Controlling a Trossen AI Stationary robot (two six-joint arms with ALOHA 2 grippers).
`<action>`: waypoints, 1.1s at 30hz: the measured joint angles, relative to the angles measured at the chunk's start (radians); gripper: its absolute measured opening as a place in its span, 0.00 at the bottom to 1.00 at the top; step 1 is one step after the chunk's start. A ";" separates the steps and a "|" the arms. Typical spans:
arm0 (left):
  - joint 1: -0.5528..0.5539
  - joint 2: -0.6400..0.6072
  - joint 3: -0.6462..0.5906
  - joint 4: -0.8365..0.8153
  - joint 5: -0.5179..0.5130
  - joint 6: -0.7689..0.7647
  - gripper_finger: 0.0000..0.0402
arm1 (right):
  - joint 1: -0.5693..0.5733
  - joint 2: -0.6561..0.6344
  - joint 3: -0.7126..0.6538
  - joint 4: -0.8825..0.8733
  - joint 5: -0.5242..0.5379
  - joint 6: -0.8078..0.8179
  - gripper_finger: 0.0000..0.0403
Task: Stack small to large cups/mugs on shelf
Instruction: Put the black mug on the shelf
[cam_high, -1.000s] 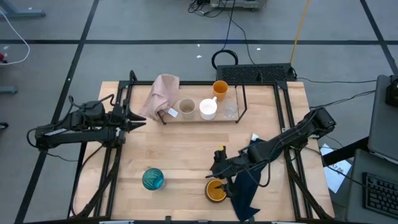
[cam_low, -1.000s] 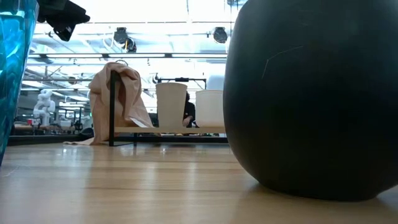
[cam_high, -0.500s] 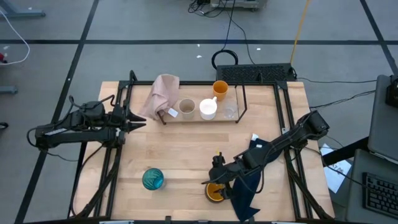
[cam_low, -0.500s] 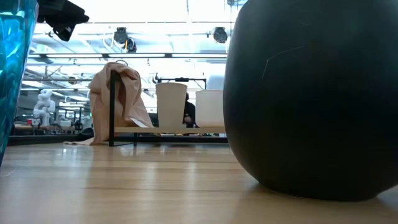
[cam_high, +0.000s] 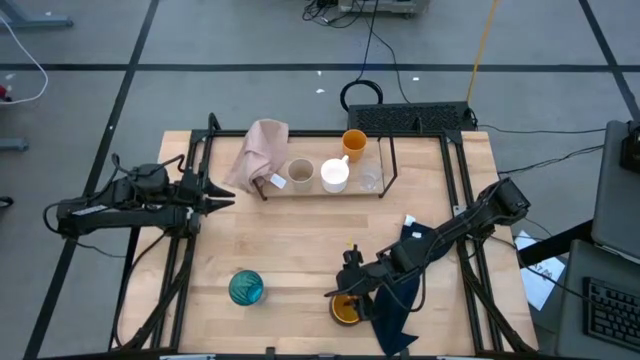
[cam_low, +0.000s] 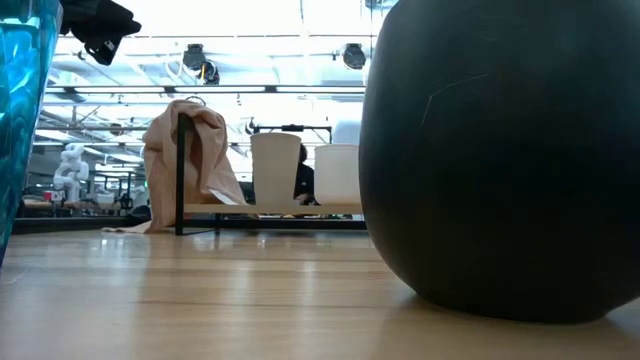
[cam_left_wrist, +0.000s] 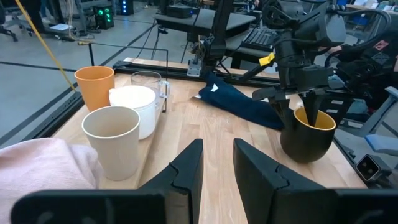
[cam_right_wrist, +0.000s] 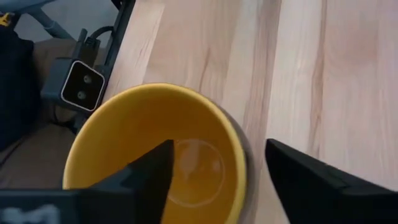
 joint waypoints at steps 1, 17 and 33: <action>-0.001 0.000 0.000 0.000 0.000 0.000 0.22 | 0.003 0.000 0.000 0.000 0.000 -0.001 0.56; -0.001 0.000 0.000 0.000 -0.002 -0.006 0.22 | 0.007 0.002 -0.002 -0.003 0.003 0.009 0.03; -0.001 0.000 0.000 0.006 -0.004 -0.008 0.22 | -0.141 -0.101 -0.002 0.012 0.247 -0.114 0.03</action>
